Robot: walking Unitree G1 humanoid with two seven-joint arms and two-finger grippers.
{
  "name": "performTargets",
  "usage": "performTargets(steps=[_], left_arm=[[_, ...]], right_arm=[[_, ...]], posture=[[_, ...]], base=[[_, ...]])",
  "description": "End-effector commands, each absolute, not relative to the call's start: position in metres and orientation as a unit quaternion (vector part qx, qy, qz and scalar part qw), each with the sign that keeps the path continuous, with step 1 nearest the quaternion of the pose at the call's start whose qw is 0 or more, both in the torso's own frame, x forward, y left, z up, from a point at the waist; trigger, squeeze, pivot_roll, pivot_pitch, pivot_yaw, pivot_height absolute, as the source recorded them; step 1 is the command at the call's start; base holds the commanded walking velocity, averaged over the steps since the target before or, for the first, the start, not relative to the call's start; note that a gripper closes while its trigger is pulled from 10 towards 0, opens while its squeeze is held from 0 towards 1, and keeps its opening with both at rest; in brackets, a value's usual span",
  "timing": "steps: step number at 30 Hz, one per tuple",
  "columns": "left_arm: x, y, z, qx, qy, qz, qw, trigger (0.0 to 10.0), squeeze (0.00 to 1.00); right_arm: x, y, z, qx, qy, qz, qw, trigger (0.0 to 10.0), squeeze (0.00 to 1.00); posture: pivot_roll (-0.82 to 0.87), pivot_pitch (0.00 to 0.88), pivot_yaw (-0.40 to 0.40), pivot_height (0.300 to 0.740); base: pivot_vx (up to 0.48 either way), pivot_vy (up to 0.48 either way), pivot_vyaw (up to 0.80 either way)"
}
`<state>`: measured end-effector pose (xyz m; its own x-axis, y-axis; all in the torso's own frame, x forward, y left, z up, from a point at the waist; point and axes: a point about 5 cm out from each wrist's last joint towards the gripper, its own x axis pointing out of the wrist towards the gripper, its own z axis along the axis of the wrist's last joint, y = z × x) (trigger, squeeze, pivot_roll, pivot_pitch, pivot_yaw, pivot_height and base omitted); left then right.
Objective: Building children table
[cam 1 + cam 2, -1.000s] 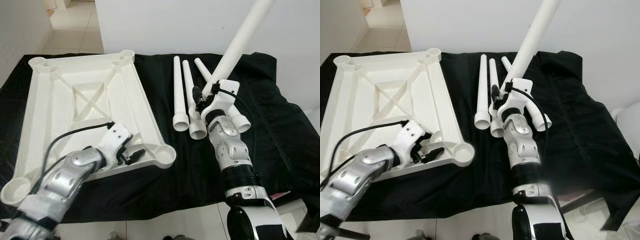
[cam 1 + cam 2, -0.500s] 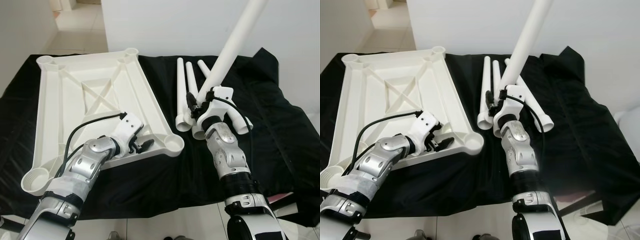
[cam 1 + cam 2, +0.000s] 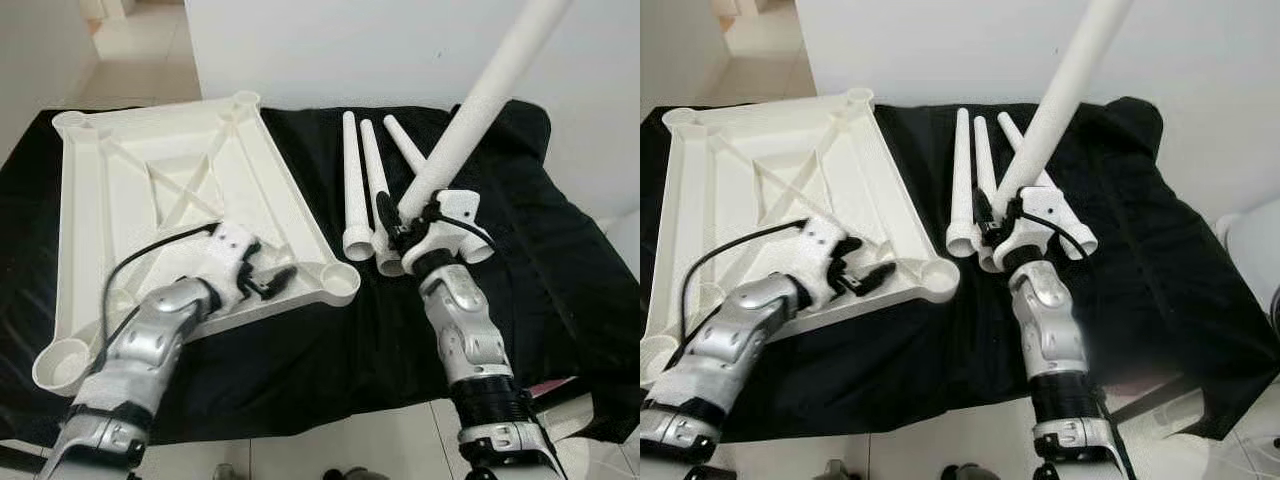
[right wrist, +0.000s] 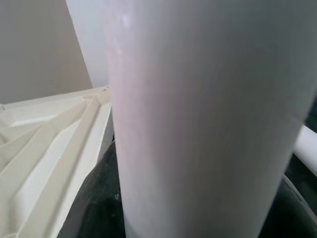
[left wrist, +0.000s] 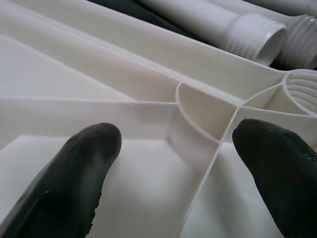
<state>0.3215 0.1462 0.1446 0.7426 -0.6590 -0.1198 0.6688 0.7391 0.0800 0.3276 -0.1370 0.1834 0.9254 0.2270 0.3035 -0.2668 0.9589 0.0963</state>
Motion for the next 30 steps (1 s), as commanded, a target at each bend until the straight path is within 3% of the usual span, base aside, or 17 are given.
performTargets(steps=[1, 5, 6, 7, 19, 30], left_arm=[[0.319, 0.151, 0.150, 0.067, 0.030, -0.346, 0.935, 10.0, 1.00], [0.315, 0.150, 0.153, 0.073, 0.018, -0.358, 0.931, 10.0, 1.00], [0.312, 0.150, 0.155, 0.072, 0.008, -0.369, 0.927, 10.0, 0.37], [0.309, 0.150, 0.158, 0.068, 0.000, -0.378, 0.923, 10.0, 0.00], [0.281, 0.144, 0.156, 0.121, 0.003, -0.445, 0.888, 10.0, 0.00], [0.275, 0.143, 0.158, 0.100, 0.013, -0.460, 0.882, 10.0, 0.00]], right_arm=[[0.322, -0.135, 0.185, 0.043, -0.164, 0.144, 0.975, 10.0, 0.00], [0.319, -0.132, 0.183, 0.045, -0.170, 0.162, 0.971, 10.0, 0.00], [0.317, -0.130, 0.182, 0.048, -0.170, 0.170, 0.969, 10.0, 0.00], [0.316, -0.128, 0.182, 0.050, -0.171, 0.178, 0.968, 10.0, 0.00], [0.313, -0.110, 0.174, 0.012, -0.174, 0.227, 0.958, 10.0, 0.00], [0.305, -0.097, 0.161, -0.022, -0.162, 0.274, 0.948, 10.0, 0.00]], posture=[[-0.01, 0.092, -0.069, 0.740], [-0.01, 0.094, -0.069, 0.740], [0.00, 0.094, -0.072, 0.740], [0.00, 0.095, -0.074, 0.740], [0.03, 0.107, -0.076, 0.740], [0.02, 0.125, -0.067, 0.740]], base=[[0.000, 0.000, 0.00], [0.000, 0.000, 0.00], [0.000, 0.000, 0.00], [0.000, 0.000, 0.00], [0.000, 0.000, 0.00], [0.000, 0.000, 0.00]])
